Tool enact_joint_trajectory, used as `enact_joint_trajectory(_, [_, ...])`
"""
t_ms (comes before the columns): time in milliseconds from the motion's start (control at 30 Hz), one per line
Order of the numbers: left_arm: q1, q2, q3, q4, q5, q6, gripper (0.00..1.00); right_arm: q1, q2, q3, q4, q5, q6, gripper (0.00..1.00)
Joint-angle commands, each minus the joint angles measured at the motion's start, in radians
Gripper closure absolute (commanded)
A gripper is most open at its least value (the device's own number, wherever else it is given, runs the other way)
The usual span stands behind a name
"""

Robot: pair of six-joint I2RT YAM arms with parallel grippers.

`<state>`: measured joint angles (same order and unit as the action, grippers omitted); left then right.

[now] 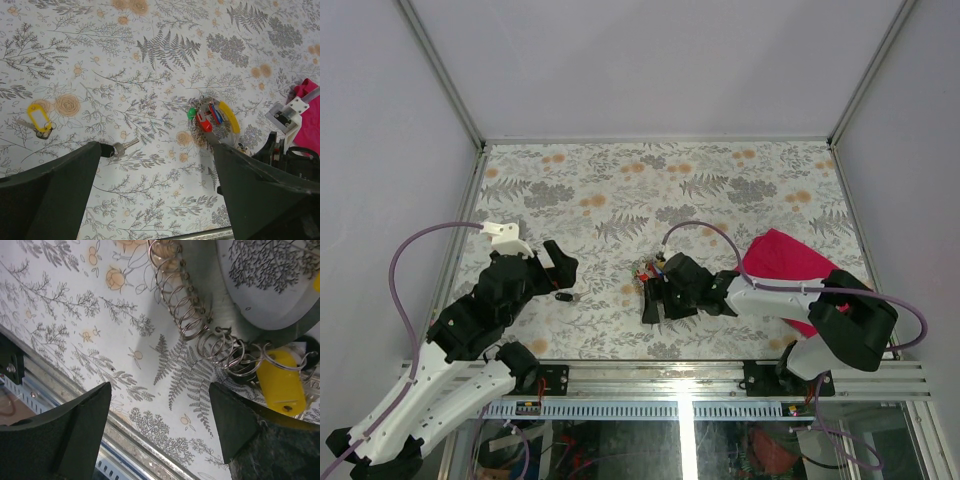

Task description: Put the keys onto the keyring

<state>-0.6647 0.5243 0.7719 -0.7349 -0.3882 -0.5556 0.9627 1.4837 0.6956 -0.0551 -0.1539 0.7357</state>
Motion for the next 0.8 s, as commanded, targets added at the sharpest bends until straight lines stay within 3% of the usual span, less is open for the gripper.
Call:
enact_joint_trajectory(0, [0.007, 0.0, -0.009, 0.053, 0.001, 0.019, 0.0, 0.01, 0.019, -0.005, 0.066, 0.136, 0.054, 0.13])
enact_joint_trajectory(167, [0.006, 0.017, -0.003, 0.06, 0.008, 0.034, 0.0, 0.008, 0.008, -0.013, 0.007, 0.288, 0.06, 0.05])
enact_joint_trajectory(300, [0.007, 0.058, 0.005, 0.075, 0.034, 0.063, 0.0, -0.031, 0.002, -0.036, 0.05, 0.302, 0.02, 0.01])
enact_joint_trajectory(533, [0.007, 0.17, 0.023, 0.122, 0.083, 0.088, 0.0, -0.229, 0.006, -0.04, 0.191, 0.128, -0.102, 0.0])
enact_joint_trajectory(767, [0.007, 0.27, 0.021, 0.229, 0.17, 0.124, 0.0, -0.409, 0.148, 0.116, 0.259, -0.147, -0.227, 0.0])
